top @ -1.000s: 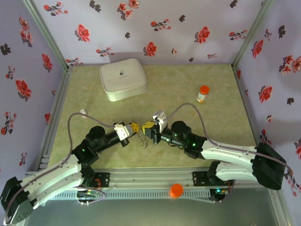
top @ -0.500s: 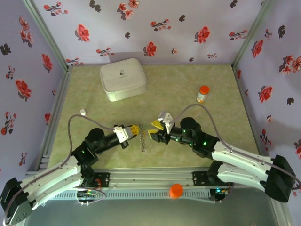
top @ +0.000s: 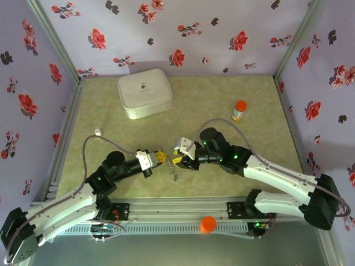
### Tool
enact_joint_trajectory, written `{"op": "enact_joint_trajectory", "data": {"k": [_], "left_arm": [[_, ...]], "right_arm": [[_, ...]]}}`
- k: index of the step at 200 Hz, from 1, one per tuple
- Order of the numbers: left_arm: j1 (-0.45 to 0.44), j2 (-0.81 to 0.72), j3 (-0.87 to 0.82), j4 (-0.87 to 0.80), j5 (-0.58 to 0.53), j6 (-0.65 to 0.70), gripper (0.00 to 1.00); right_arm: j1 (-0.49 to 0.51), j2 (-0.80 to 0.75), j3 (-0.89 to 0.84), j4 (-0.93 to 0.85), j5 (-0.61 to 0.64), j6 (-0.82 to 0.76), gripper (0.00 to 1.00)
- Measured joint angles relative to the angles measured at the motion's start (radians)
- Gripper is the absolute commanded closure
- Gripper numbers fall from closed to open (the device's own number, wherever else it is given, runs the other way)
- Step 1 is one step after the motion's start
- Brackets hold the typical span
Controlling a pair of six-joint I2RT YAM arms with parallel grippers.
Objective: Put the keys on the keyring
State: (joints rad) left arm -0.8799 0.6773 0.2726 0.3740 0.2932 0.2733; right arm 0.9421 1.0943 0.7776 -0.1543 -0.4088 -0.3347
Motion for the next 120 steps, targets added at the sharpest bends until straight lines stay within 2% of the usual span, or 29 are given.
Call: {"op": "enact_joint_trajectory", "data": {"k": [24, 64, 120], "left_arm": [[0.0, 0.004, 0.0, 0.0, 0.008, 0.0, 1.0], [0.0, 0.006, 0.0, -0.001, 0.025, 0.001, 1.0], [0.0, 0.006, 0.0, -0.001, 0.033, 0.004, 1.0]], "right_arm": [[0.0, 0.019, 0.011, -0.008, -0.008, -0.021, 0.71], [0.0, 0.045, 0.021, -0.008, -0.013, -0.034, 0.82], [0.0, 0.051, 0.021, -0.008, -0.015, -0.032, 0.9]]}}
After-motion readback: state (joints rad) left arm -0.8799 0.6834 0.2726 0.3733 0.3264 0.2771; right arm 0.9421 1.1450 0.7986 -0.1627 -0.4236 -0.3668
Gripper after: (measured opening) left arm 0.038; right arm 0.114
